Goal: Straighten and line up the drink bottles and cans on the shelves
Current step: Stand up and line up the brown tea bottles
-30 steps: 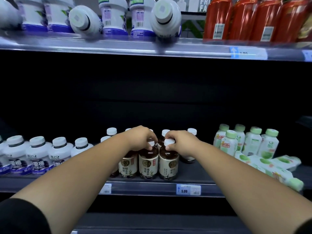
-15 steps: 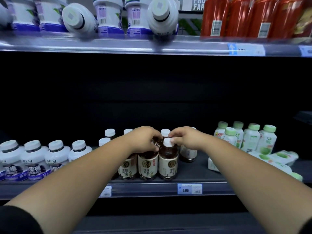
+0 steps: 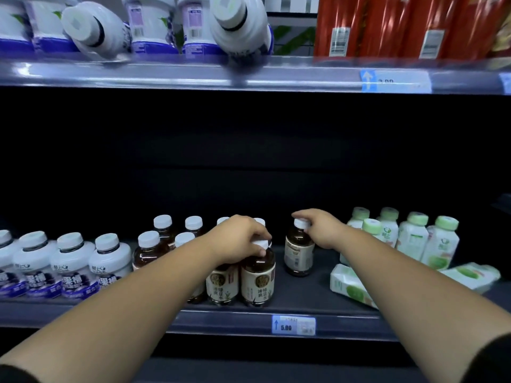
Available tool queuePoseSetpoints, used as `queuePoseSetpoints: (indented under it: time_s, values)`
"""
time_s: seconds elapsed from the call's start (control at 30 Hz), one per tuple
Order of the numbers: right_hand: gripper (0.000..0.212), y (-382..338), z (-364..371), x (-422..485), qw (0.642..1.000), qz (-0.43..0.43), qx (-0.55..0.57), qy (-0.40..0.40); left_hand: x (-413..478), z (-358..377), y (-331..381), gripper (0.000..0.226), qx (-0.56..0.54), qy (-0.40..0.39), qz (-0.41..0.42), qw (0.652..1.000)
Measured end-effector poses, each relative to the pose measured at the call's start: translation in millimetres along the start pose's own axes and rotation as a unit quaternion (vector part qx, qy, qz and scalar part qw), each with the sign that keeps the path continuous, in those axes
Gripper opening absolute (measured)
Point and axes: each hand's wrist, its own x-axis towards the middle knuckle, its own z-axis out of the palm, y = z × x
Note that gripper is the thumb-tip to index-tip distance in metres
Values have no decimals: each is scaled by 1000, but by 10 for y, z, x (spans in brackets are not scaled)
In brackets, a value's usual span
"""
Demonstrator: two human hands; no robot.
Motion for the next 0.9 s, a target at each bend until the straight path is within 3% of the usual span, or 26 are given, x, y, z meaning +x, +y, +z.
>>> queuePoseSetpoints:
  time_s: [0.1,0.33,0.63,0.9]
  values:
    - [40,-35,-52,35,999,-7,-44,-4,1,5,-2,38,-9,1,-14,1000]
    - [32,-61,0,-21,998,-12,30,-47,-48,24,-21,38,-36,6,-34,999]
    - [26,-223,-60,-253,983,-9,75,-166,-53,31,-29,39,-45,8,-40,998]
    - [32,-247,-15,-524,984,16,119,-133,-79,77,9,38,-27,16,-23,999]
